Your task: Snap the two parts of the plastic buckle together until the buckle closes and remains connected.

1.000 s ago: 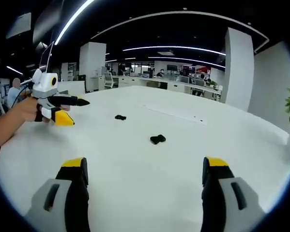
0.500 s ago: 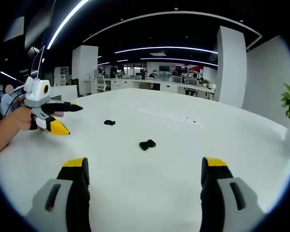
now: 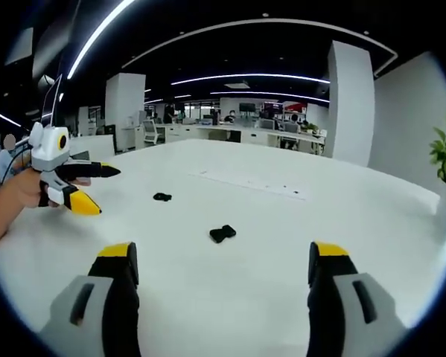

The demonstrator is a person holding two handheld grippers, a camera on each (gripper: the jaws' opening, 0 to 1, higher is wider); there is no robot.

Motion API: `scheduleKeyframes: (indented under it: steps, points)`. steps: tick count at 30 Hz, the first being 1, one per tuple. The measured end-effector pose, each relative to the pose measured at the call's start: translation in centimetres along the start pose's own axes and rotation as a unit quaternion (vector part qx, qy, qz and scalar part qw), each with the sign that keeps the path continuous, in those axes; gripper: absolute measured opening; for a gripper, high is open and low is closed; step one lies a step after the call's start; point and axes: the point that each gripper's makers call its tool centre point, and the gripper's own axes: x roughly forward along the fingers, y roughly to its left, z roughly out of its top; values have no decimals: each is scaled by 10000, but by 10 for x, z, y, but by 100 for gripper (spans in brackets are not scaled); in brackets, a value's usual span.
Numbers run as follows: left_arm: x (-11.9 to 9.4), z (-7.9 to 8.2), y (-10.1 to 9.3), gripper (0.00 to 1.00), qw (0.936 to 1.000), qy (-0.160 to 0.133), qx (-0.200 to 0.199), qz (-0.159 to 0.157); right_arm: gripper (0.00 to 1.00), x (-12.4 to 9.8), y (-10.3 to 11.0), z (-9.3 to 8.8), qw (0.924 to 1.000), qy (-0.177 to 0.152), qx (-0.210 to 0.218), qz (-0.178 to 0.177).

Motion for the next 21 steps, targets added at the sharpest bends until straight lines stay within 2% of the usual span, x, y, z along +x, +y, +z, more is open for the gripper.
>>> scheduleKeyframes:
  steps: [2, 3, 10, 15, 21]
  points:
    - [0, 0, 8, 99, 9993, 51, 203, 297, 94, 2, 2, 1, 10000, 7, -16, 17]
    - [1, 0, 6, 99, 9990, 75, 313, 303, 94, 3, 3, 2, 10000, 8, -20, 17]
    - [3, -6, 3, 98, 9993, 142, 260, 239, 95, 11, 5, 7, 10000, -39, 7, 17]
    - [0, 1, -2, 96, 9998, -76, -31, 165, 95, 12, 1, 4, 10000, 21, -31, -26]
    - [7, 4, -4, 99, 10000, -46, 33, 69, 94, 11, -2, 2, 10000, 41, -43, -43]
